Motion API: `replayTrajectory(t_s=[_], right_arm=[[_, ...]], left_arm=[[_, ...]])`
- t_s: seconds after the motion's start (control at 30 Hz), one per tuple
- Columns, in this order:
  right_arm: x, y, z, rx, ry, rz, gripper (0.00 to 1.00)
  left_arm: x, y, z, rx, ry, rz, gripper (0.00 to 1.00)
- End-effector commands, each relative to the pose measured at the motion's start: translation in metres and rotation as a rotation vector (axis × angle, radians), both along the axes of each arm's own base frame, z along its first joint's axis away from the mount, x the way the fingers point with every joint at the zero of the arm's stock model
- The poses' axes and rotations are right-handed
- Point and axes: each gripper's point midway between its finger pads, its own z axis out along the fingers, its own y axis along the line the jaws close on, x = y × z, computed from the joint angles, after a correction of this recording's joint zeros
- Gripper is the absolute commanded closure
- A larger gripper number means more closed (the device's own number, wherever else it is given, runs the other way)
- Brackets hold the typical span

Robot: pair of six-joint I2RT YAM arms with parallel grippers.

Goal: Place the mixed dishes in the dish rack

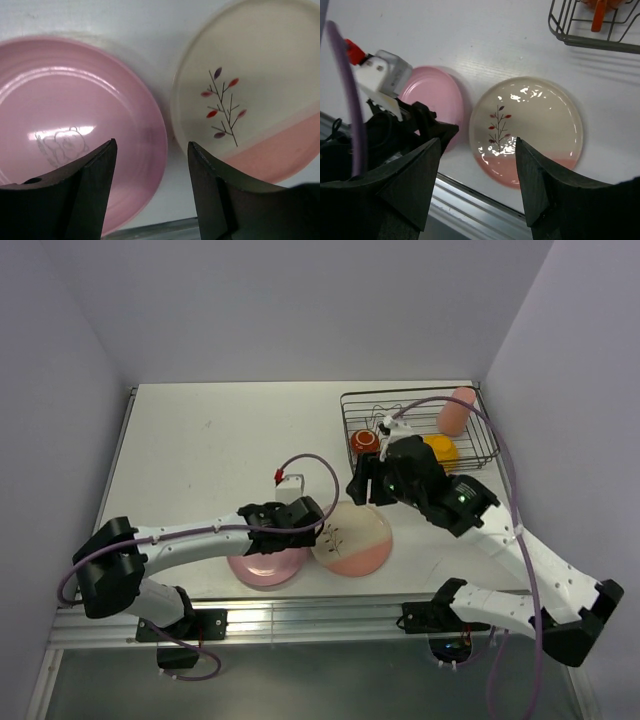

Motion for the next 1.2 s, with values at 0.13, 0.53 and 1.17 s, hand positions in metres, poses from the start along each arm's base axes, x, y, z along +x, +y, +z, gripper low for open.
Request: replayTrajectory(t_s=[0.13,0.53,1.17], right_arm=[[-0.036,-0.016,0.014,0.107,-0.038,-0.02,0.32],[-0.078,-0.045,0.041,0.227,-0.097,0.012,0.32],[-0.08,-0.034,0.041,0.24,-0.072,0.053,0.32]], left_arm=[[-0.054,-0.008,-0.014,0.077,0.044,0.037,0.36],[-0.074,0.035,-0.054,0.232,0.092,0.136,0.33],[-0.06,0.048,-0.052,0.342,0.02,0.168,1.0]])
